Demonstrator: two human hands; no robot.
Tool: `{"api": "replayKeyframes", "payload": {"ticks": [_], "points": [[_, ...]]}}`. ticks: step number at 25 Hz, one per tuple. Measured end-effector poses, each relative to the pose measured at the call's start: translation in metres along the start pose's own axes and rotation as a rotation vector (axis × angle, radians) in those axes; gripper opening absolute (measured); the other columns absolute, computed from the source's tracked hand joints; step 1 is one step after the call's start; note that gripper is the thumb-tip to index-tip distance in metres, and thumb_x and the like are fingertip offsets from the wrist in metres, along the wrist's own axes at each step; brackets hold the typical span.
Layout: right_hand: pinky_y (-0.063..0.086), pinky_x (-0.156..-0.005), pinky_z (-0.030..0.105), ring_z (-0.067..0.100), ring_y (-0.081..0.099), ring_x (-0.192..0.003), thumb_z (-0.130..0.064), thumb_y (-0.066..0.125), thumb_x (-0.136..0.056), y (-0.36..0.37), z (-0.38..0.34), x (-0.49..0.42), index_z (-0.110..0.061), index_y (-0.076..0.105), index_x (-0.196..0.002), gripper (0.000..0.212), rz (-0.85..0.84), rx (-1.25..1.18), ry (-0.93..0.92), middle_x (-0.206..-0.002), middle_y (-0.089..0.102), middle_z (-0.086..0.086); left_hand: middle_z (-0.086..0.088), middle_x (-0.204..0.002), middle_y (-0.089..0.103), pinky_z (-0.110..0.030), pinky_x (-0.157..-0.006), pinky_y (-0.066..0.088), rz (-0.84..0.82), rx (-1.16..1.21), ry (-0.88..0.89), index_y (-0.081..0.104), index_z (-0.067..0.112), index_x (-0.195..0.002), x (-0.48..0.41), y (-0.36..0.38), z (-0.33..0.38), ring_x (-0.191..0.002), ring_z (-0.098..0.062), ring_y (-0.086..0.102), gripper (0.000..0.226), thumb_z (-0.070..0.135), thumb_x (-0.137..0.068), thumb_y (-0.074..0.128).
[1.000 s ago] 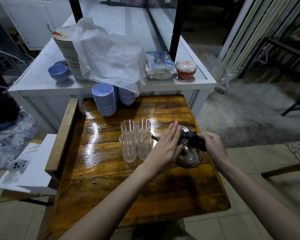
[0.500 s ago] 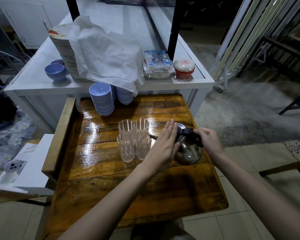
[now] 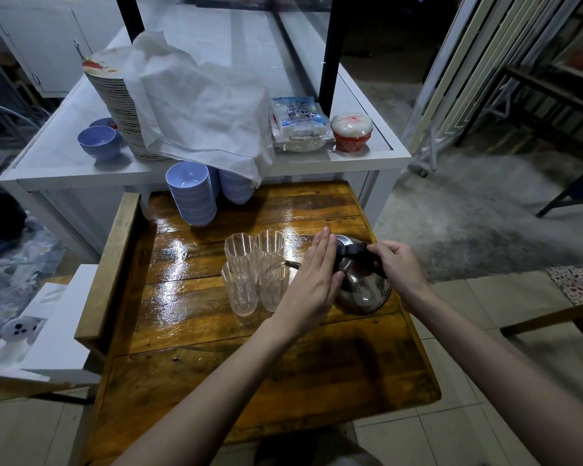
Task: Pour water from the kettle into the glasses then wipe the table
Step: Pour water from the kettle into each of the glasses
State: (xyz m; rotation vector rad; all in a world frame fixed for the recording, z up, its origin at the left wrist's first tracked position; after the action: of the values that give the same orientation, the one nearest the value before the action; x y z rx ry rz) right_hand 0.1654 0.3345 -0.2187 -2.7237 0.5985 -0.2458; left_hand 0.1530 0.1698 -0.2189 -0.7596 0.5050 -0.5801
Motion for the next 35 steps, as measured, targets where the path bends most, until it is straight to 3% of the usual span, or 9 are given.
{"api": "replayKeyframes", "payload": {"ticks": [7,16,21,25,30,35], "points": [[0.054,-0.076,0.053,0.029,0.065,-0.078,-0.034,0.058,-0.089,-0.0014,-0.0036,-0.0038,-0.023,0.073,-0.062,0.033,-0.003,0.05,-0.023,-0.071,0.069,0.008,-0.001,-0.16,-0.016,-0.019,-0.118,-0.011,0.018,0.037,-0.022,-0.006,0.013,-0.153,0.0004,-0.0002,0.0002,-0.148,-0.008,-0.017,0.061,0.031,-0.105,0.027],[0.054,-0.075,0.057,0.041,0.067,-0.083,-0.046,0.056,-0.08,-0.0007,-0.0051,-0.0048,-0.027,0.074,-0.064,0.031,0.003,0.084,-0.043,-0.075,0.071,0.017,0.0,-0.16,-0.017,-0.018,-0.117,-0.011,-0.003,0.046,-0.028,-0.007,0.014,-0.153,0.0012,0.0003,-0.0007,-0.147,-0.008,-0.018,0.062,0.032,-0.105,0.026],[0.054,-0.072,0.05,0.031,0.066,-0.075,-0.044,0.056,-0.081,-0.0005,-0.0047,-0.0034,-0.031,0.074,-0.06,0.03,0.004,0.087,-0.039,-0.065,0.068,0.003,-0.001,-0.161,-0.018,-0.022,-0.119,-0.009,-0.02,0.045,-0.021,-0.009,0.014,-0.153,0.0032,0.0017,-0.0006,-0.147,-0.007,-0.019,0.062,0.033,-0.105,0.025],[0.053,-0.072,0.054,0.026,0.062,-0.071,-0.052,0.055,-0.074,-0.0016,-0.0046,-0.0024,-0.024,0.074,-0.065,0.035,0.014,0.098,-0.029,-0.068,0.068,0.012,-0.002,-0.161,-0.017,-0.021,-0.119,-0.009,-0.013,0.06,-0.022,-0.007,0.013,-0.153,0.0021,0.0008,-0.0012,-0.147,-0.007,-0.018,0.062,0.033,-0.105,0.025],[0.044,-0.066,0.04,0.016,0.057,-0.068,-0.034,0.059,-0.087,-0.0057,-0.0049,-0.0022,-0.024,0.069,-0.055,0.036,0.034,0.073,-0.033,-0.057,0.06,-0.007,-0.001,-0.161,-0.017,-0.019,-0.118,-0.01,-0.028,0.065,-0.018,-0.007,0.013,-0.153,-0.0013,0.0014,-0.0011,-0.147,-0.007,-0.018,0.061,0.033,-0.105,0.025],[0.042,-0.064,0.042,0.02,0.054,-0.065,-0.05,0.056,-0.075,-0.0083,0.0008,-0.0049,-0.016,0.069,-0.06,0.04,0.031,0.084,-0.026,-0.058,0.058,0.0,-0.003,-0.161,-0.016,-0.019,-0.118,-0.01,-0.032,0.064,-0.014,-0.007,0.013,-0.153,-0.0021,0.0044,-0.0002,-0.148,-0.008,-0.018,0.062,0.033,-0.105,0.025]]}}
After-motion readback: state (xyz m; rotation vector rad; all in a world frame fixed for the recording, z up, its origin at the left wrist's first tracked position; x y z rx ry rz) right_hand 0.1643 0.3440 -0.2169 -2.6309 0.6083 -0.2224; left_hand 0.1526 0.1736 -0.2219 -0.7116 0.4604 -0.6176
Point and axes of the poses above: each hand's wrist, its own x-axis away from the middle knuckle, its own y-axis out of the palm, z = x × y, the point moved 8 cm from there along -x, towards the middle knuckle
